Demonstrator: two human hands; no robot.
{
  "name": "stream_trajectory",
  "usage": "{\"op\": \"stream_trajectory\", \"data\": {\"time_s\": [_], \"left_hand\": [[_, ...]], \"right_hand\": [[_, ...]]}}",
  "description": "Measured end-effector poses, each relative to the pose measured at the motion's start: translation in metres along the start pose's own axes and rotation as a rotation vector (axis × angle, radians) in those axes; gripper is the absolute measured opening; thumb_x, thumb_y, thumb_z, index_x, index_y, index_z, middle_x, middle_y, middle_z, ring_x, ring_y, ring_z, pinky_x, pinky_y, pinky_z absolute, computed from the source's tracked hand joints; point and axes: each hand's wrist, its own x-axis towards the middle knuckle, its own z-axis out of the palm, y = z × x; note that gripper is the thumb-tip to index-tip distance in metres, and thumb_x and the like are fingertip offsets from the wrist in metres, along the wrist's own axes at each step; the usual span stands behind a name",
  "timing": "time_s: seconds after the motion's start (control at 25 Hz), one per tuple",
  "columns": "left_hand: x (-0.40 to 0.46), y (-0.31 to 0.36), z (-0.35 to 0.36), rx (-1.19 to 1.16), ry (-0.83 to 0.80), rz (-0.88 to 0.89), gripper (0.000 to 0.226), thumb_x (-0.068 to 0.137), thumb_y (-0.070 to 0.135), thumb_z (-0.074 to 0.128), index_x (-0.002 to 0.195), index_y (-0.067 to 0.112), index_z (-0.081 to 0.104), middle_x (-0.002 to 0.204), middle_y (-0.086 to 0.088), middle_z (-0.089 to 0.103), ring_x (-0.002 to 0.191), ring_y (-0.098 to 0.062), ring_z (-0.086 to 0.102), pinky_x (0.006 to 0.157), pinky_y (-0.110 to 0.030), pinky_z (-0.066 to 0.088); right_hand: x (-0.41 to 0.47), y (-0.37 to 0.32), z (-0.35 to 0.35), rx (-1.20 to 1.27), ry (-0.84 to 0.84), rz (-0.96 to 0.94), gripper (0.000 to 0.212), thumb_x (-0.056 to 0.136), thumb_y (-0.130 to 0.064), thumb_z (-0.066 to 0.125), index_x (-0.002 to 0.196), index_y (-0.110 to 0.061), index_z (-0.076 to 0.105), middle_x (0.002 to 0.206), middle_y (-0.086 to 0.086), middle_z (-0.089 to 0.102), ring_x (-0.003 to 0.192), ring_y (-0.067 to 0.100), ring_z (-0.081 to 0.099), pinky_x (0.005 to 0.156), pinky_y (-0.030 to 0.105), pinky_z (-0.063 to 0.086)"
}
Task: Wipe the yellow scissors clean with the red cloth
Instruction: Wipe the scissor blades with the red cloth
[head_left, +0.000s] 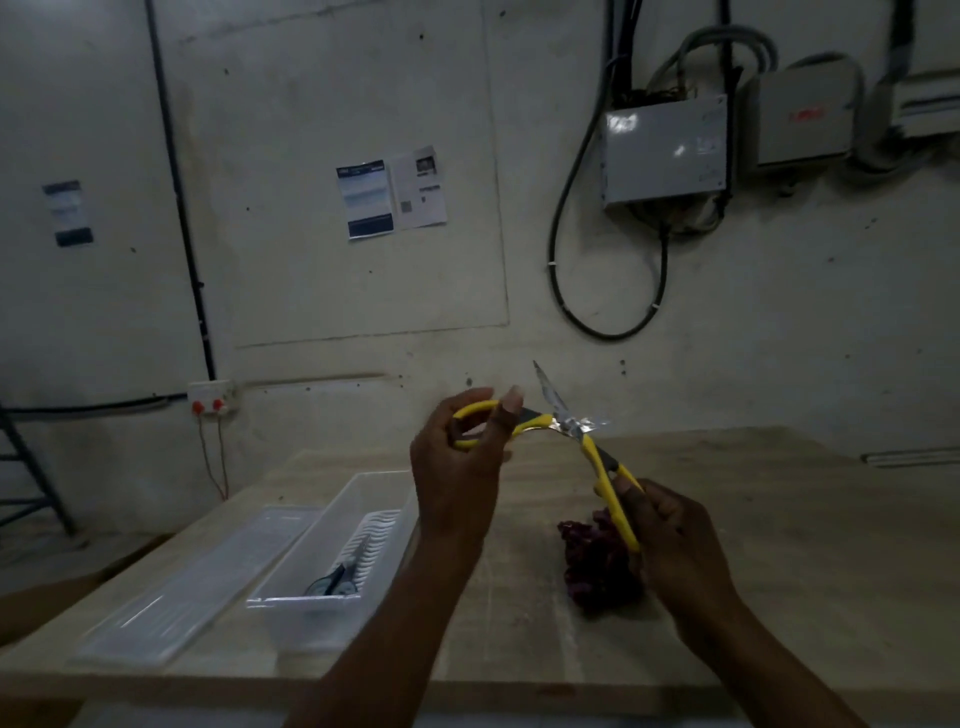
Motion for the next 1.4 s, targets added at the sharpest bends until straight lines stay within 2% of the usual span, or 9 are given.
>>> {"op": "stream_trajectory", "data": {"time_s": [0.12,0.2,0.28,0.4,0.52,0.76,1.04,1.24,1.4], "left_hand": [[0.005,0.0,0.02,-0.324,0.272,0.001,0.018,0.095,0.028,0.073,0.091,0.01,0.071,0.092,-0.02,0.077,0.087,-0.035,0.076,0.085,-0.056,0.061],[0.016,0.004,0.026,-0.43,0.322,-0.085,0.04,0.101,0.039,0.062,0.075,0.009,0.069,0.076,-0.019,0.075,0.073,-0.033,0.075,0.085,-0.056,0.061],[0.019,0.007,0.032,-0.5,0.278,-0.145,0.053,0.1,0.048,0.058,0.061,0.013,0.064,0.061,-0.013,0.067,0.059,-0.029,0.069,0.077,-0.053,0.063],[0.03,0.004,0.038,-0.647,0.296,-0.266,0.058,0.096,0.057,0.06,0.059,0.014,0.053,0.055,-0.009,0.056,0.05,-0.025,0.058,0.061,-0.043,0.06],[0.059,-0.002,0.034,-0.804,0.359,-0.417,0.064,0.091,0.07,0.057,0.058,0.017,0.043,0.05,-0.002,0.043,0.042,-0.018,0.044,0.047,-0.024,0.044],[0.081,-0.048,0.035,-0.725,0.183,-0.685,0.078,0.086,0.084,0.044,0.049,0.016,0.044,0.046,0.0,0.043,0.036,-0.016,0.04,0.045,-0.015,0.039],[0.064,-0.112,0.047,-0.734,0.021,-0.854,0.079,0.091,0.081,0.04,0.051,0.014,0.049,0.051,-0.001,0.042,0.038,-0.017,0.04,0.046,-0.019,0.041],[0.059,-0.121,0.044,-0.669,-0.154,-0.931,0.082,0.093,0.08,0.036,0.046,0.014,0.048,0.049,0.0,0.043,0.039,-0.015,0.042,0.044,-0.018,0.043],[0.062,-0.128,0.039,-0.648,-0.173,-0.894,0.08,0.091,0.081,0.037,0.047,0.015,0.045,0.05,0.0,0.04,0.04,-0.014,0.039,0.044,-0.018,0.041]], "right_hand": [[-0.014,-0.004,0.012,0.044,-0.023,-0.008,0.05,0.099,-0.043,0.058,0.079,0.0,0.072,0.052,0.005,0.064,0.042,0.006,0.058,0.047,0.022,0.047],[-0.024,-0.005,0.009,-0.059,-0.073,-0.095,0.045,0.102,-0.036,0.056,0.075,-0.003,0.072,0.058,-0.003,0.069,0.047,0.002,0.065,0.049,0.013,0.047],[-0.029,-0.007,-0.002,-0.165,-0.059,-0.166,0.042,0.104,-0.027,0.055,0.067,-0.016,0.069,0.054,-0.017,0.065,0.049,-0.004,0.061,0.048,0.007,0.038],[-0.03,-0.008,-0.011,-0.171,-0.125,-0.198,0.048,0.106,-0.025,0.054,0.059,-0.025,0.066,0.05,-0.015,0.062,0.045,-0.004,0.057,0.048,0.005,0.036],[-0.029,-0.005,-0.034,-0.165,-0.277,-0.154,0.046,0.105,-0.042,0.054,0.069,-0.024,0.075,0.048,-0.003,0.063,0.04,0.002,0.055,0.043,0.021,0.042],[0.03,0.021,-0.11,-0.366,-0.034,-0.05,0.028,0.098,-0.03,0.069,0.076,-0.018,0.08,0.053,0.005,0.069,0.041,0.018,0.063,0.047,0.03,0.051],[0.105,0.037,-0.099,-0.66,-0.304,0.158,0.017,0.093,-0.032,0.076,0.09,-0.017,0.081,0.077,0.003,0.079,0.068,0.02,0.076,0.056,0.028,0.058],[0.152,0.067,-0.05,-0.836,-0.498,0.345,0.049,0.081,-0.061,0.079,0.086,-0.013,0.082,0.076,0.004,0.077,0.066,0.019,0.073,0.057,0.032,0.06],[0.16,0.086,-0.022,-0.931,-0.553,0.188,0.044,0.071,-0.046,0.092,0.105,-0.02,0.083,0.099,0.004,0.08,0.087,0.017,0.073,0.078,0.033,0.06]]}}
